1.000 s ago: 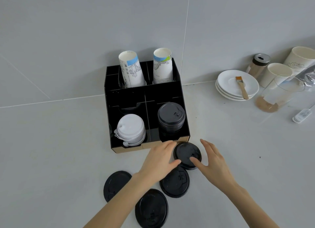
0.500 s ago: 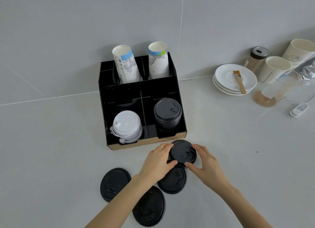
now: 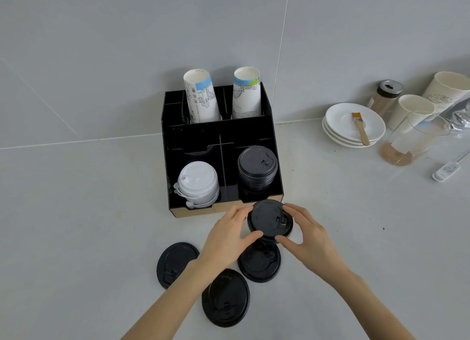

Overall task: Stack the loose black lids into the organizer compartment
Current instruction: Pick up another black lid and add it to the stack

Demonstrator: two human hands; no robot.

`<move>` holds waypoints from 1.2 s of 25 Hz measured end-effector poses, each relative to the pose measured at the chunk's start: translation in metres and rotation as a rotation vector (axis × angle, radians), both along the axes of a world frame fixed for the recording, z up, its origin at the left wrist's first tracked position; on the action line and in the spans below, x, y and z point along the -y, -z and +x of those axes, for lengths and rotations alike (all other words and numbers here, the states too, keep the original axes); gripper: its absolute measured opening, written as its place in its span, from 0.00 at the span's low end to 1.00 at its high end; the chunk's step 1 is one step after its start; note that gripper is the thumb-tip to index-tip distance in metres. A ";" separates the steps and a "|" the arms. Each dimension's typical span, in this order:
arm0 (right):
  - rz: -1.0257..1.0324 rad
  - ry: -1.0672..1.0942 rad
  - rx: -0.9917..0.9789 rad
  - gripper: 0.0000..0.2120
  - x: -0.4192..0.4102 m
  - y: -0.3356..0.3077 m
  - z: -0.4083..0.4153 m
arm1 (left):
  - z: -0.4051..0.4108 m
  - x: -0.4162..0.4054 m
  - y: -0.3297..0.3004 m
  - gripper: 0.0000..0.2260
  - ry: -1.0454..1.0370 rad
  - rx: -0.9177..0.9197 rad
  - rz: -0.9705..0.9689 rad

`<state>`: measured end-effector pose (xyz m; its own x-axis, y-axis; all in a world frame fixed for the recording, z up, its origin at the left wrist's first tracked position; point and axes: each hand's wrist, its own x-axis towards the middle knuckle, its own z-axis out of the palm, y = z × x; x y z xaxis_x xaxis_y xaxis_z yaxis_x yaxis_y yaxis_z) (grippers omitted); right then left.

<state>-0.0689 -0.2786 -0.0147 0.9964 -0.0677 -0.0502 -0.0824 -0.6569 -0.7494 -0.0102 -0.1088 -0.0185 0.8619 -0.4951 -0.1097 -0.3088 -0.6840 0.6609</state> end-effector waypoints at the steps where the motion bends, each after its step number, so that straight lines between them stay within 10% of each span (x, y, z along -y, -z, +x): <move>1: 0.004 0.003 0.008 0.27 0.001 -0.006 0.002 | 0.001 -0.001 -0.003 0.25 -0.009 0.009 -0.025; 30: -0.160 -0.097 0.013 0.27 0.016 -0.028 0.122 | 0.103 0.016 -0.020 0.25 -0.103 0.064 -0.077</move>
